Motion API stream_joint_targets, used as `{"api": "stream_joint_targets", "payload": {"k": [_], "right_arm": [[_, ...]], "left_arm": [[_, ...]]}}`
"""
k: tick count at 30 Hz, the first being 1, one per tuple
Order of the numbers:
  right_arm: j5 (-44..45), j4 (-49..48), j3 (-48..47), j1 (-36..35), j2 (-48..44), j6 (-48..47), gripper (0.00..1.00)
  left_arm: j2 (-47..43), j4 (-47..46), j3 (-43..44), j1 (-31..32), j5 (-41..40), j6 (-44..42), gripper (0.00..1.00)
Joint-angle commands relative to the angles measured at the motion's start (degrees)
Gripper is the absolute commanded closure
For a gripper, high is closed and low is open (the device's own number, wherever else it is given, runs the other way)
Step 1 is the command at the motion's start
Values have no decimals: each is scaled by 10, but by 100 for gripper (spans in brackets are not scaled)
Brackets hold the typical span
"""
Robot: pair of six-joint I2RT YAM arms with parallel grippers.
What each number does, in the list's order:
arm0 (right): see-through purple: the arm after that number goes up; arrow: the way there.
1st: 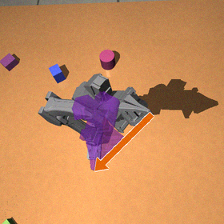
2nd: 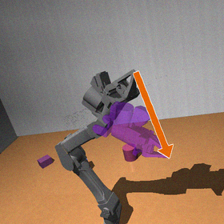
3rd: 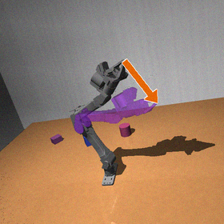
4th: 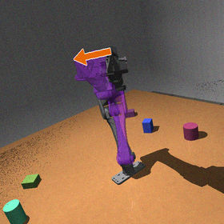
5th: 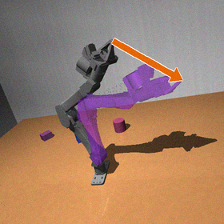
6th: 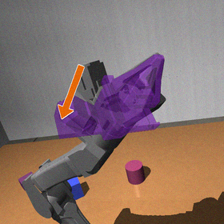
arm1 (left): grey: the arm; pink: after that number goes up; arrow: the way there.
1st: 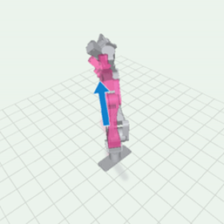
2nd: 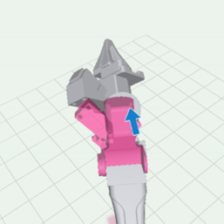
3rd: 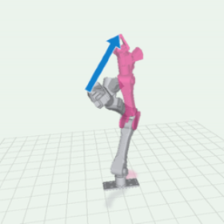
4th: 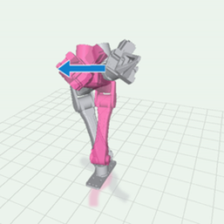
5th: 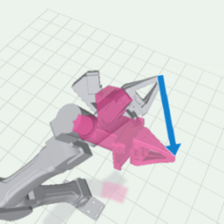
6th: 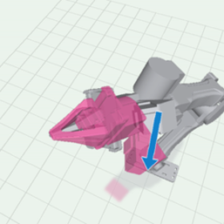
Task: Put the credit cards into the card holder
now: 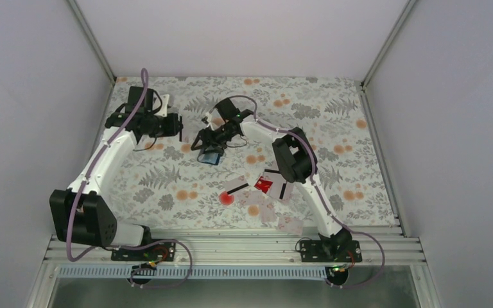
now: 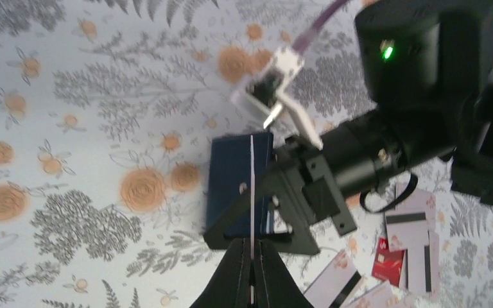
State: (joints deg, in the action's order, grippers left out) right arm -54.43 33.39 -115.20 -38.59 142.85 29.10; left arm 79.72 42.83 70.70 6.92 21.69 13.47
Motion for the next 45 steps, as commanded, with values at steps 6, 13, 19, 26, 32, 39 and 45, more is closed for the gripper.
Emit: {"api": "stream_joint_targets", "payload": {"k": [6, 13, 19, 26, 32, 39, 45], "right_arm": [[-29, -10, -83, 3, -2, 45, 33], [-24, -21, -114, 7, 34, 56, 34], [-28, -33, -184, 24, 94, 82, 34], [-36, -94, -205, 35, 129, 124, 33], [-47, -121, -225, 45, 159, 160, 33], [-71, -133, -239, 59, 175, 186, 33], [-89, -103, -238, 65, 174, 161, 33]], "left_arm": [[-65, -34, -83, 0, 48, 18, 98], [-77, -28, -108, 0, 46, 14, 98], [-70, -16, -100, 0, 55, -4, 98], [-27, -34, -94, 0, 53, -18, 97], [58, -70, -59, 0, 49, -22, 98], [145, -104, -38, 0, -18, -40, 98], [217, -99, 63, -6, -42, -40, 98]]}}
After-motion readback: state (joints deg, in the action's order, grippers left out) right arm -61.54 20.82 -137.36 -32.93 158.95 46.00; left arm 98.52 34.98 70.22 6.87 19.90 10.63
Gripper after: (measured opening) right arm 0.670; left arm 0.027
